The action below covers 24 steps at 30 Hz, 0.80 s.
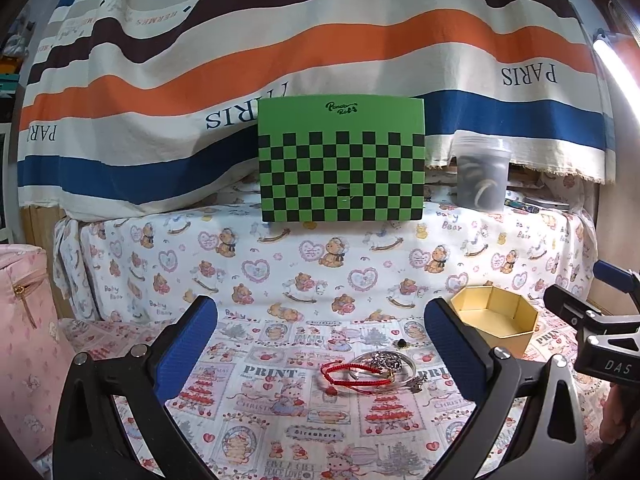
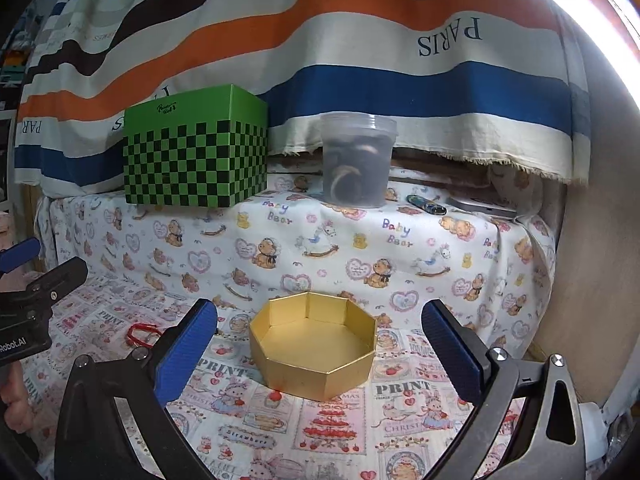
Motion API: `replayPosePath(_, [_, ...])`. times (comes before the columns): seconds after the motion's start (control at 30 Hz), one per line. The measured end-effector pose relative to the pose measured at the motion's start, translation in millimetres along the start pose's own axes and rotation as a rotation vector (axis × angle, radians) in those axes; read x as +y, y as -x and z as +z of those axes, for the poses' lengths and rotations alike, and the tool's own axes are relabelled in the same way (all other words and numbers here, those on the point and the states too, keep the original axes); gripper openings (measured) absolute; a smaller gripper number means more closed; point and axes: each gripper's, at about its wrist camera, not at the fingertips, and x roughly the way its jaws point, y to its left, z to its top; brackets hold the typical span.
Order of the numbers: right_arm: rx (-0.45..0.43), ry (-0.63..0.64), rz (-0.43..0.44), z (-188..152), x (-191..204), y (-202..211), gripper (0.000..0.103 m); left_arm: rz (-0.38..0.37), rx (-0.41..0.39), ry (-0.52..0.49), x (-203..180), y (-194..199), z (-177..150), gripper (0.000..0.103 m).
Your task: Organize jewelry
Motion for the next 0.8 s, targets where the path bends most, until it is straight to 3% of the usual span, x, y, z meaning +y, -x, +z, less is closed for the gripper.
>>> replayPosePath(0.57, [0.007,-0.018,-0.002,0.0,-4.3,-0.6,0.103,-0.004,0.032,0.004,-1.0,-5.0,-2.9,0.103])
replayPosePath(0.8, [0.010,-0.033,-0.046,0.0,-5.6,-1.5,0.103,-0.013,0.057,0.006,-0.7,-10.1,-4.0,0.103])
